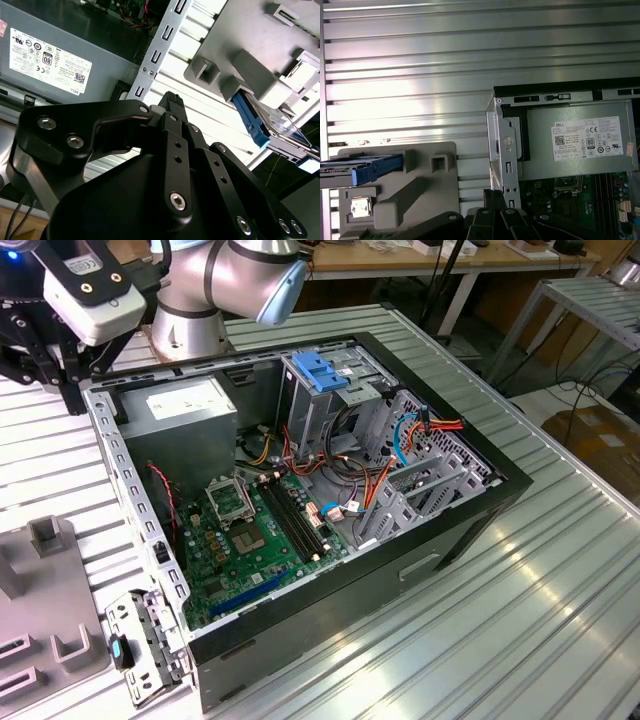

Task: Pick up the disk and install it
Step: 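Reach for the disk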

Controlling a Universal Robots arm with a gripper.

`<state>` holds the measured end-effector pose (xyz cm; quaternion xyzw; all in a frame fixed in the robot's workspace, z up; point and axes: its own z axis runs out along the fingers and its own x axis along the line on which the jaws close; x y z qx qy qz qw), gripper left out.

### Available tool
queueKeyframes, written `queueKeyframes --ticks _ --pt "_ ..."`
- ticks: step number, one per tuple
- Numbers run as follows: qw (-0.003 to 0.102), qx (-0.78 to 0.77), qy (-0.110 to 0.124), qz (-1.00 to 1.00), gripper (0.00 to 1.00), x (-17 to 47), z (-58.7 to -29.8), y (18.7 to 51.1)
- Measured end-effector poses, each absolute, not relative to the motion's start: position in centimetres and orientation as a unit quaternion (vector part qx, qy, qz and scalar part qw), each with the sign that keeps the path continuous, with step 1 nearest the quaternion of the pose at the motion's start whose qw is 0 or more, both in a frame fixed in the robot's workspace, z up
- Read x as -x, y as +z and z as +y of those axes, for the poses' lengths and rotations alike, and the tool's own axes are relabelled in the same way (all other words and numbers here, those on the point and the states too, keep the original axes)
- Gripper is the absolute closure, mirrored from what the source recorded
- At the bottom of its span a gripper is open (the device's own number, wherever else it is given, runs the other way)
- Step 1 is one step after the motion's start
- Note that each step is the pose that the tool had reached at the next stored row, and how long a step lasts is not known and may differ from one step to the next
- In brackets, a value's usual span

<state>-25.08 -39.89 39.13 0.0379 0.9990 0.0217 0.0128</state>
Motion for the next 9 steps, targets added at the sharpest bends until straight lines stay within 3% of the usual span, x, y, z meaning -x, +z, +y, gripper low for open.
queueKeyframes --ticks 9 --pt "0.013 -0.038 0.022 0.999 0.89 25.75 -39.89 39.12"
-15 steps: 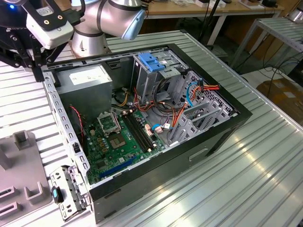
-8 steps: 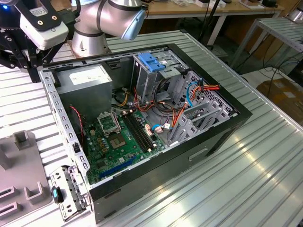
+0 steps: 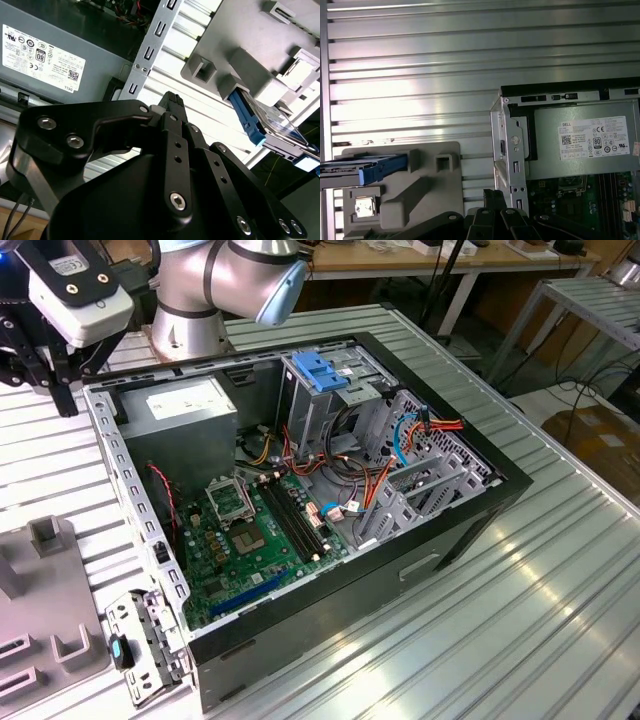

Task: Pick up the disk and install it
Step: 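Reach for the disk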

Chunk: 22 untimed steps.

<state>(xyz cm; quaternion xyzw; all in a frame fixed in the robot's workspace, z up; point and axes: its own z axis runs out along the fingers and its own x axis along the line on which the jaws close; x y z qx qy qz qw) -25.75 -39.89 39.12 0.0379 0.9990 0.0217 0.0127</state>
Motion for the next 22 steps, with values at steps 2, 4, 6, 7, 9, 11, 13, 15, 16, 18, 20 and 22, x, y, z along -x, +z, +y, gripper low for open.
queueKeyframes --ticks 2,4,6,7,9,11,13,15,16,18,20,22 --pt "0.013 -0.038 0.022 0.999 0.89 25.9 -39.9 39.1" --pt "0.013 -0.038 0.022 0.999 0.89 26.0 -39.9 39.1" --pt "0.013 -0.038 0.022 0.999 0.89 26.1 -39.9 39.1" --pt "0.013 -0.038 0.022 0.999 0.89 26.2 -39.9 39.1" --pt "0.013 -0.038 0.022 0.999 0.89 26.3 -39.9 39.1" --pt "0.013 -0.038 0.022 0.999 0.89 26.4 -39.9 39.1" --pt "0.013 -0.038 0.022 0.999 0.89 26.6 -39.9 39.1" --pt "0.013 -0.038 0.022 0.999 0.89 26.7 -39.9 39.1" --pt "0.013 -0.038 0.022 0.999 0.89 26.8 -39.9 39.1" --pt "0.013 -0.038 0.022 0.999 0.89 26.9 -39.9 39.1" --pt "0.013 -0.038 0.022 0.999 0.89 27.0 -39.9 39.1" --pt "0.013 -0.038 0.022 0.999 0.89 27.1 -39.9 39.1"
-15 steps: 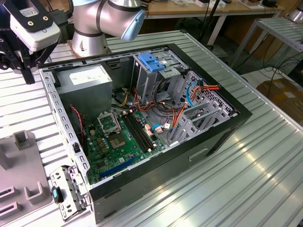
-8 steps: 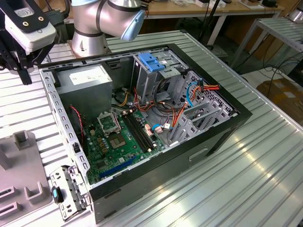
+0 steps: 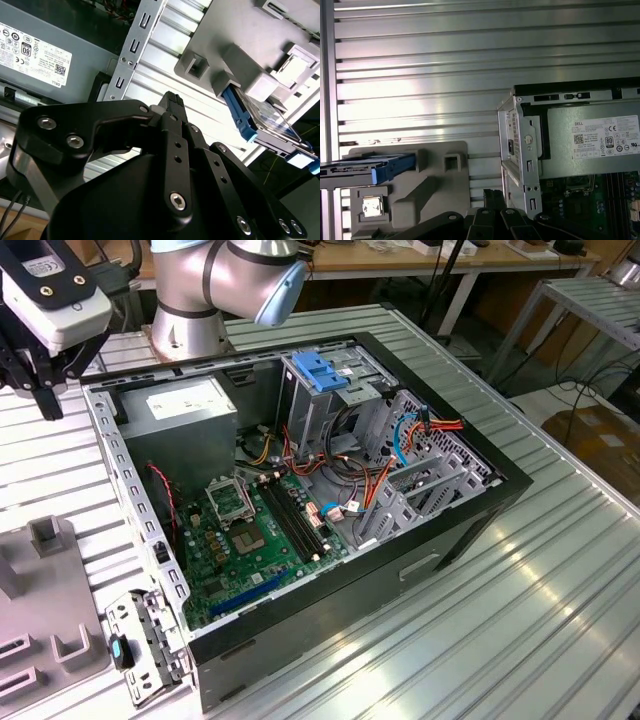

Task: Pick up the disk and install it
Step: 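Reach for the disk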

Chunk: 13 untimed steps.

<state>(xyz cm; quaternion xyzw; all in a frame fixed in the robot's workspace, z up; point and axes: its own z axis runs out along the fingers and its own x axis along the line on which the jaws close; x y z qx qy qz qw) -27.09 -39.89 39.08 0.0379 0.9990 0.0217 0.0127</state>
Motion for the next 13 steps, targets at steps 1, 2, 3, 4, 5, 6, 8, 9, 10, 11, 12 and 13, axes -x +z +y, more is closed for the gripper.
queueKeyframes --ticks 1,2,3,4,5,6,8,9,10,11,12,13 --pt "0.013 -0.038 0.022 0.999 0.89 27.18 -39.9 39.08" --pt "0.013 -0.038 0.022 0.999 0.89 27.22 -39.9 39.08" --pt "0.013 -0.038 0.022 0.999 0.89 27.27 -39.9 39.08" --pt "0.013 -0.038 0.022 0.999 0.89 27.34 -39.89 39.07" --pt "0.013 -0.038 0.022 0.999 0.89 27.4 -39.89 39.07" --pt "0.013 -0.038 0.022 0.999 0.89 27.46 -39.89 39.07" --pt "0.013 -0.038 0.022 0.999 0.89 27.56 -39.89 39.06" --pt "0.013 -0.038 0.022 0.999 0.89 27.61 -39.89 39.07" --pt "0.013 -0.038 0.022 0.999 0.89 27.68 -39.89 39.06" --pt "0.013 -0.038 0.022 0.999 0.89 27.8 -39.89 39.06" --pt "0.013 -0.038 0.022 0.999 0.89 27.86 -39.89 39.06" --pt "0.013 -0.038 0.022 0.999 0.89 27.91 -39.89 39.06"
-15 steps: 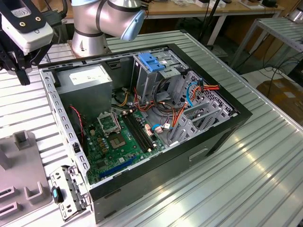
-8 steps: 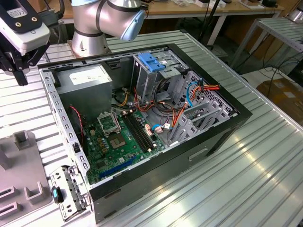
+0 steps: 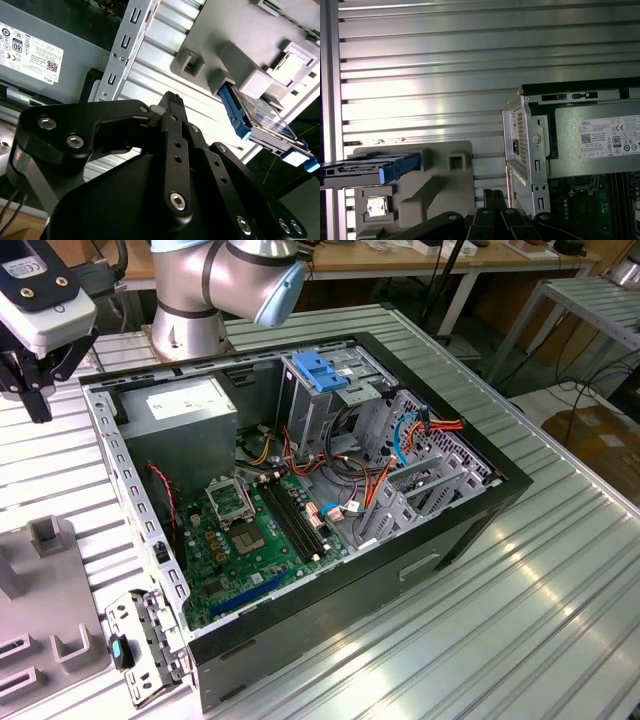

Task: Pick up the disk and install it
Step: 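Reach for the disk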

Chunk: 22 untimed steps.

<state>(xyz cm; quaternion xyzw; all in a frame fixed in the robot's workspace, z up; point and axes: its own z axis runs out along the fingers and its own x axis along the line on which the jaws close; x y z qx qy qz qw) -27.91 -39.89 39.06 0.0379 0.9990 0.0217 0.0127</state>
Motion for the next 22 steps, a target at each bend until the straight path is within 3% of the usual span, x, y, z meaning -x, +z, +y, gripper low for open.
queueKeyframes --ticks 22 --pt "0.013 -0.038 0.022 0.999 0.89 29.4 -39.9 39.0"
